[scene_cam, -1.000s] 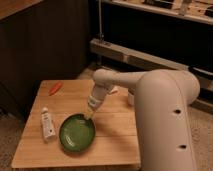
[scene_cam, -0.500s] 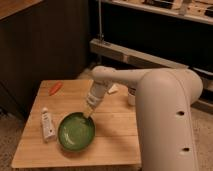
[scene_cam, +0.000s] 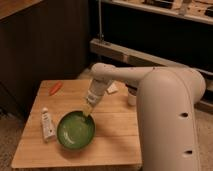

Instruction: Pick up the ceramic bowl

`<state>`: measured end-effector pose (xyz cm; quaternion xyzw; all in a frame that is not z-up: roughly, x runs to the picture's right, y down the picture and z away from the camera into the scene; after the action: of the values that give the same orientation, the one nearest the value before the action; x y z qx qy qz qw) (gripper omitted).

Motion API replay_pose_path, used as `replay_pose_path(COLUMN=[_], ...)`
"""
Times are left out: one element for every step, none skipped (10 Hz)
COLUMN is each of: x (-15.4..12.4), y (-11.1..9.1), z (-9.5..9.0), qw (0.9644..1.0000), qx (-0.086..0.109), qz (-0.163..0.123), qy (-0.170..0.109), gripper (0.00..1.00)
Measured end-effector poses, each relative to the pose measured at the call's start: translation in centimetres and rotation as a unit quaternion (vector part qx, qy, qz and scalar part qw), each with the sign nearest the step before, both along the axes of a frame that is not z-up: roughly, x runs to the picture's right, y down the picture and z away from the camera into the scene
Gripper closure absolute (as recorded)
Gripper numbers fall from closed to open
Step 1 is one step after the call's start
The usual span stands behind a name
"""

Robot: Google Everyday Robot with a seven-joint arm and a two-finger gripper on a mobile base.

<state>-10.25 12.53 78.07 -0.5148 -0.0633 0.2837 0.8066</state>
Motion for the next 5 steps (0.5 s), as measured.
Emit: replay_pose_path(x=[0.01, 0.02, -0.05, -0.07, -0.03], y=[-0.1, -0.18, -0.26, -0.35, -0.67], z=[-0.09, -0.17, -0.3, -0.42, -0.74], qw=[1.0, 1.0, 1.0, 1.0, 1.0], qx=[0.001, 0.001, 0.002, 0.002, 0.003], qz=[-0.001, -0.002, -0.003, -0.004, -0.005], qy=[-0.002, -0.002, -0.003, -0.005, -0.007], gripper=[0.88, 0.88, 0.88, 0.88, 0.88])
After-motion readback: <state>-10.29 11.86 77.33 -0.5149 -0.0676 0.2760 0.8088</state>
